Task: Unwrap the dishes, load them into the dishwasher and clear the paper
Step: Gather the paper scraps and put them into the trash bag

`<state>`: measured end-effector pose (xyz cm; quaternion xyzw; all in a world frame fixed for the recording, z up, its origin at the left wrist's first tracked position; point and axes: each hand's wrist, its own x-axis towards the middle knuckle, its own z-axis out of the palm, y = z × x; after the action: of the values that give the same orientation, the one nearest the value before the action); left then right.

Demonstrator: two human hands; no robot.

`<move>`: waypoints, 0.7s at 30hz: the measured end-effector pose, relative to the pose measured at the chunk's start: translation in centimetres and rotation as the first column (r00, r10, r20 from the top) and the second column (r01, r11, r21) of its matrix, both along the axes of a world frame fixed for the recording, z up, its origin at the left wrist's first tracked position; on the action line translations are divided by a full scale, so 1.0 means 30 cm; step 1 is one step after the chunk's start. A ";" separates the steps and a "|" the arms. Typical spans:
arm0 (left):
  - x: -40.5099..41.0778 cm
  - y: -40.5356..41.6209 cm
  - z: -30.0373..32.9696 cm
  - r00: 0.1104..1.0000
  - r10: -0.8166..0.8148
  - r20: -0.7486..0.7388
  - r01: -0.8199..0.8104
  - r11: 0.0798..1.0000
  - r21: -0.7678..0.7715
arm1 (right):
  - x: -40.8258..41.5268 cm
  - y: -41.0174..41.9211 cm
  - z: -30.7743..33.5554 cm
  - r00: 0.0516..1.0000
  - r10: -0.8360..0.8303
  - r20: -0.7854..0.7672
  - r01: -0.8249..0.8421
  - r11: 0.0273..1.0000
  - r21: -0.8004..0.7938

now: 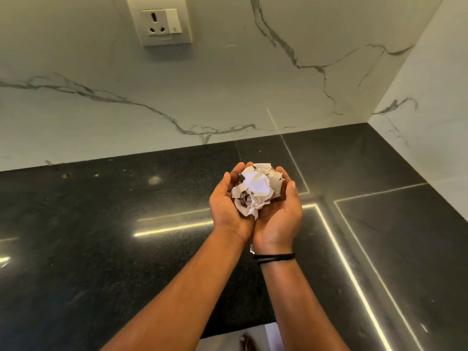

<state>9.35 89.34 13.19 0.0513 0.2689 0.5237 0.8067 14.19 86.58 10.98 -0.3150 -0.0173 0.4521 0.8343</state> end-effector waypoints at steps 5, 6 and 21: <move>-0.175 -0.021 0.031 0.994 0.112 -0.021 -0.111 0.994 0.013 | -0.154 0.011 0.025 0.994 0.103 -0.019 -0.104 0.994 -0.022; -0.215 -0.027 0.038 0.990 0.136 -0.030 -0.135 0.991 0.018 | -0.186 0.009 0.031 0.992 0.125 -0.004 -0.125 0.992 -0.033; -1.089 -0.307 0.111 0.889 0.457 -0.028 -0.455 0.889 0.049 | -1.029 -0.172 0.116 0.836 0.547 0.043 -0.549 0.834 0.052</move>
<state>-23.34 80.14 16.51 0.0135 0.2783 0.7028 0.6546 -16.67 81.43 14.47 -0.2766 -0.1319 0.6670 0.6791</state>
